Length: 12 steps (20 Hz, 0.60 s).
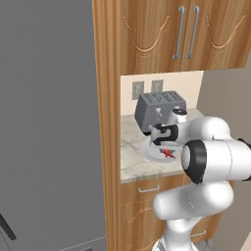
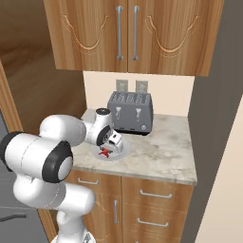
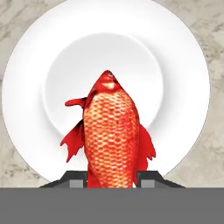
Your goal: Take the fish from the oven and place it on the plate on the counter.
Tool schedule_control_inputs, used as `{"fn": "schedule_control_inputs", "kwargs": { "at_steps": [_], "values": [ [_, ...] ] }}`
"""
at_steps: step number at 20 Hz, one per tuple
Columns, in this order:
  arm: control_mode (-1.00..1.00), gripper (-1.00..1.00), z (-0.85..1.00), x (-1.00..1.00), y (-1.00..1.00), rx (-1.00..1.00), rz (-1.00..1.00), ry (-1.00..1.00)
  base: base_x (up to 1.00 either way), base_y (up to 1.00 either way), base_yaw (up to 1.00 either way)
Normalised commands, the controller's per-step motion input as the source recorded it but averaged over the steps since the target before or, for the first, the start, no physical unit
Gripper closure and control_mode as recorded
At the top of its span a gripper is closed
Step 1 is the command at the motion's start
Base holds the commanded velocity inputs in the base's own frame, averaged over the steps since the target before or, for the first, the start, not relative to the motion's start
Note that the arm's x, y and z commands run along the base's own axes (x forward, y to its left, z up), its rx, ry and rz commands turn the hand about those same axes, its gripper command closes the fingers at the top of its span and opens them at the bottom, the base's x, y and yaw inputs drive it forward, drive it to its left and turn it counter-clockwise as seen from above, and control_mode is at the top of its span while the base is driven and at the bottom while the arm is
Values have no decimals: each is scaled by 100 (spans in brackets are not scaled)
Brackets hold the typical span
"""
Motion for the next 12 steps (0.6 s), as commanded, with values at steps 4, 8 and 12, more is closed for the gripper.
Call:
{"fn": "schedule_control_inputs", "kwargs": {
  "at_steps": [4, 8, 12],
  "values": [
    [-100, 100, -23, 18, 0, 0, -2, 0, 0, 0, 0],
    [-100, 100, 0, 30, 1, 0, 0, 0, 0, 0, 0],
    [-100, 100, 0, 18, 3, 0, 0, 0, 0, 0, 0]
  ]
}}
